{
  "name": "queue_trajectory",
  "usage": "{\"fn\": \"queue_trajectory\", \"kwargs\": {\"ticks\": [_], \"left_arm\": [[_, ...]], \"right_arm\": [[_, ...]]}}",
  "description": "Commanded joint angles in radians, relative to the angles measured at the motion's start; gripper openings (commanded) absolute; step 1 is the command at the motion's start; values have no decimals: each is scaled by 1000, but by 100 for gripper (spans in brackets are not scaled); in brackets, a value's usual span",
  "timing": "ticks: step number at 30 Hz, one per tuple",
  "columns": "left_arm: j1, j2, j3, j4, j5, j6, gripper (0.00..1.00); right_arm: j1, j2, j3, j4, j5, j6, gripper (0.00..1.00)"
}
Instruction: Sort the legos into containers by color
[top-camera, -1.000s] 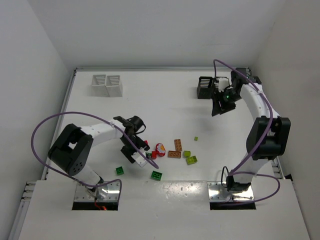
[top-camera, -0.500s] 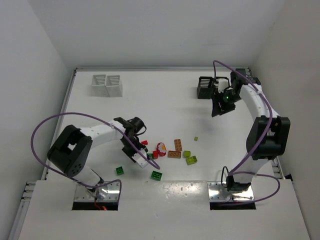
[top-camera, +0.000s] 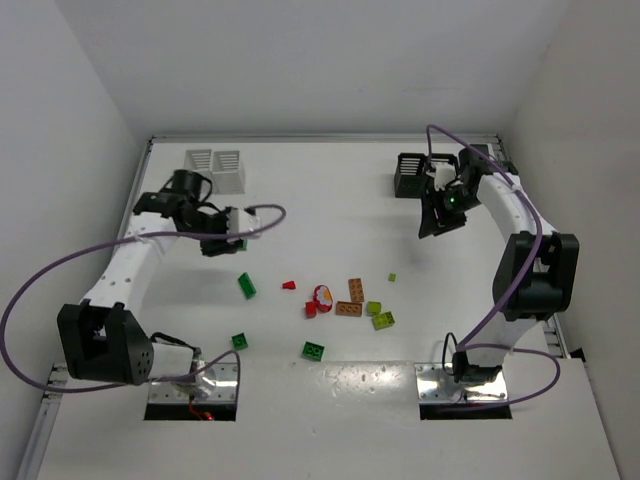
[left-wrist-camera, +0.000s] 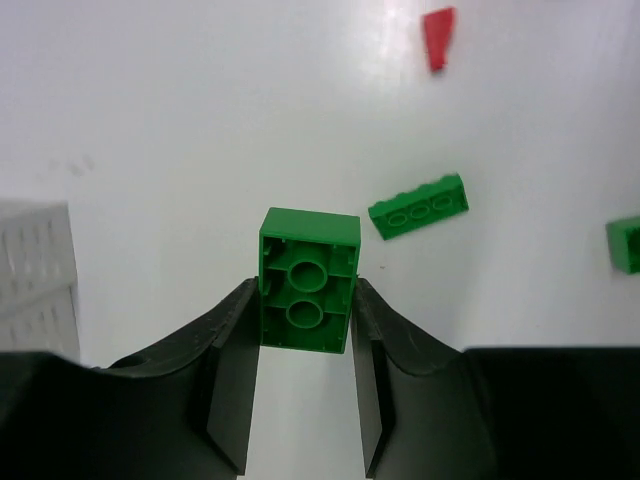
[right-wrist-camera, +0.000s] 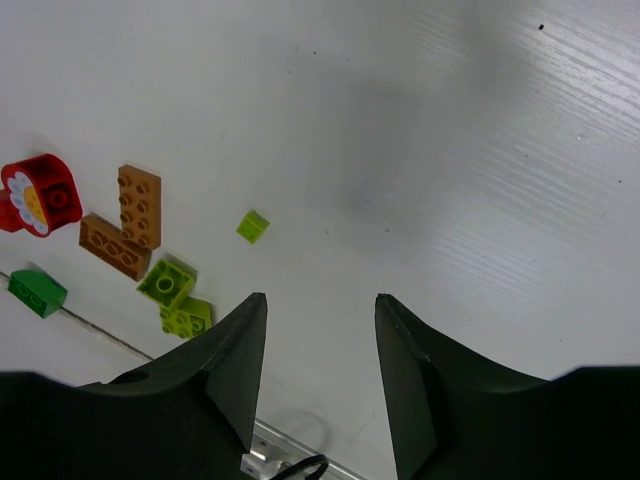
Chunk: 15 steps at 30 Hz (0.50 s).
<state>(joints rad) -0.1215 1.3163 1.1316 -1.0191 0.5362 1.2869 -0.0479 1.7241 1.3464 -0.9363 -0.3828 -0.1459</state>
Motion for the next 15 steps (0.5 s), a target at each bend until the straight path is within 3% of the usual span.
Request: {"fn": "queue_trajectory", "kwargs": {"ticks": [1,3,6,13,15], "left_arm": [[141,20,83,-59,177,-197,16],[196,52,115,51,220,-320,13],[276,145,200,240,179,-657,8],[342,467,581,290,95,-1022,3],[352,507,623,339,68,-1070,3]], "right_arm": [[8,-38,14,40,-50,29,48],[8,-38,14,50,-50,40,48],[8,-38,14,60,-73,63,48],[8,-38,-7,102,-103,115,48],[8,-38,-7,111,-114,115,48]]}}
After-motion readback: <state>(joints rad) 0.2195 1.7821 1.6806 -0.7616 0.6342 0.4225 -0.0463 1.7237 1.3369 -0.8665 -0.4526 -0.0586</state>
